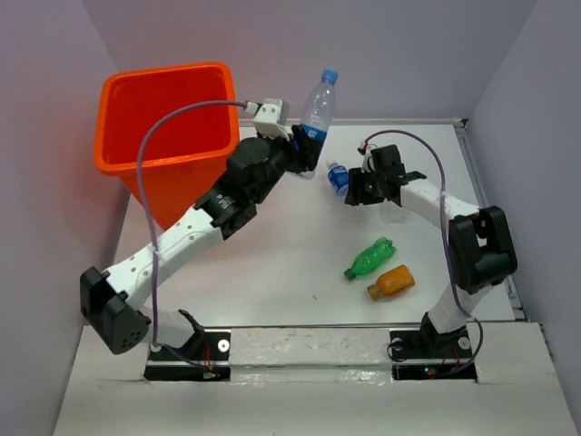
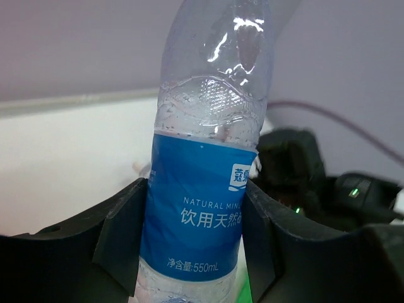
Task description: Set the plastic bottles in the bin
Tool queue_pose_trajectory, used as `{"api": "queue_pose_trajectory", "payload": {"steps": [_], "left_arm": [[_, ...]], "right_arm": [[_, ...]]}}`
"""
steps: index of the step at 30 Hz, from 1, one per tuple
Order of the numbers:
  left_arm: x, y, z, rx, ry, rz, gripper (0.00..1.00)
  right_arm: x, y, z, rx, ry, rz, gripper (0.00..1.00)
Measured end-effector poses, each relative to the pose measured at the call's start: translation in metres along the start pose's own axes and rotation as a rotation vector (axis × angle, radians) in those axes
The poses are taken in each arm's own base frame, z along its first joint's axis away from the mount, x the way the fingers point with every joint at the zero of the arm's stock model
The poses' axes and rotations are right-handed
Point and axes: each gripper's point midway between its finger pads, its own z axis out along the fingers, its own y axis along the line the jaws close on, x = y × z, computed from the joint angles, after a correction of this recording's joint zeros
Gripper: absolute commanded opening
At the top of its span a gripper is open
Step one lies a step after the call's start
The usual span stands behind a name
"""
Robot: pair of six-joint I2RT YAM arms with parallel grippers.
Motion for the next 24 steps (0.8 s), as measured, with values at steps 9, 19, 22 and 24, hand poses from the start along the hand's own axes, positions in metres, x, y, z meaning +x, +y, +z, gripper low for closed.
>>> {"api": "queue_pose_trajectory", "payload": {"steps": [9, 19, 22, 24], "left_arm": [[-0.219, 0.001, -0.129, -0.037, -0.509, -0.088, 0.56], [-0.234, 0.155, -0.162, -0.568, -0.533, -0.050, 0.92], [-0.208, 0.188, -0.146, -0.651, -0.434, -0.052, 0.99], [-0.192, 0.196, -0.139, -0.660, -0.375, -0.056, 0.99]], "right_arm": [[-0.025, 0.058, -0.101, -0.116, -0.264, -0.016, 0.33], [-0.041, 0.165, -0.175, -0.350, -0.412, -0.161, 0.33], [-0.058, 0.195, -0.200, -0.416, -0.469, -0.197, 0.33], [-0.073, 0.224, -0.225, -0.476, -0.518, -0.229, 0.33]]}}
